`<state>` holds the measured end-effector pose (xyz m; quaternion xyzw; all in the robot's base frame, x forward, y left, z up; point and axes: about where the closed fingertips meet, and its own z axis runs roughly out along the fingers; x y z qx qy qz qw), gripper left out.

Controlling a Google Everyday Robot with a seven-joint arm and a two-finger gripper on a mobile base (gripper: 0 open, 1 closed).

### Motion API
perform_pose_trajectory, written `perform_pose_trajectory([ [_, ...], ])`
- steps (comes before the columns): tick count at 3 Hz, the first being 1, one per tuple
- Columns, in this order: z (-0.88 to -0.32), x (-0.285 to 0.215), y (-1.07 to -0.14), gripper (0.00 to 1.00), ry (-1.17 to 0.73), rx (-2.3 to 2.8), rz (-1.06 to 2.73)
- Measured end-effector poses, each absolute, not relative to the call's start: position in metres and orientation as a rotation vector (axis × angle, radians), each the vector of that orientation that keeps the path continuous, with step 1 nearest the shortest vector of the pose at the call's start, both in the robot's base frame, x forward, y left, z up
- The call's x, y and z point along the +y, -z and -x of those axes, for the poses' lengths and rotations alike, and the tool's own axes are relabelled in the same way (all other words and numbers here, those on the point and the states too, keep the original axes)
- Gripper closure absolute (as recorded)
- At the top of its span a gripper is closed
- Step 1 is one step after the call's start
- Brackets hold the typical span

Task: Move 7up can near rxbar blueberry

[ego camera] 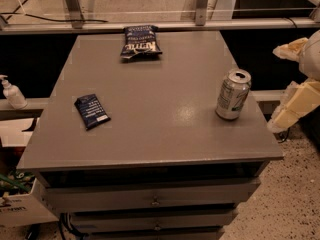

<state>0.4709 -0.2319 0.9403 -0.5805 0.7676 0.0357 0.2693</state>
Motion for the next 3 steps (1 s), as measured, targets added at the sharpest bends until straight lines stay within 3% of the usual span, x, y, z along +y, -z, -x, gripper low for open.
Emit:
perform_pose_trajectory([
  [3, -0.523, -0.238, -0.891, 0.0, -0.41, 1.921, 1.338],
])
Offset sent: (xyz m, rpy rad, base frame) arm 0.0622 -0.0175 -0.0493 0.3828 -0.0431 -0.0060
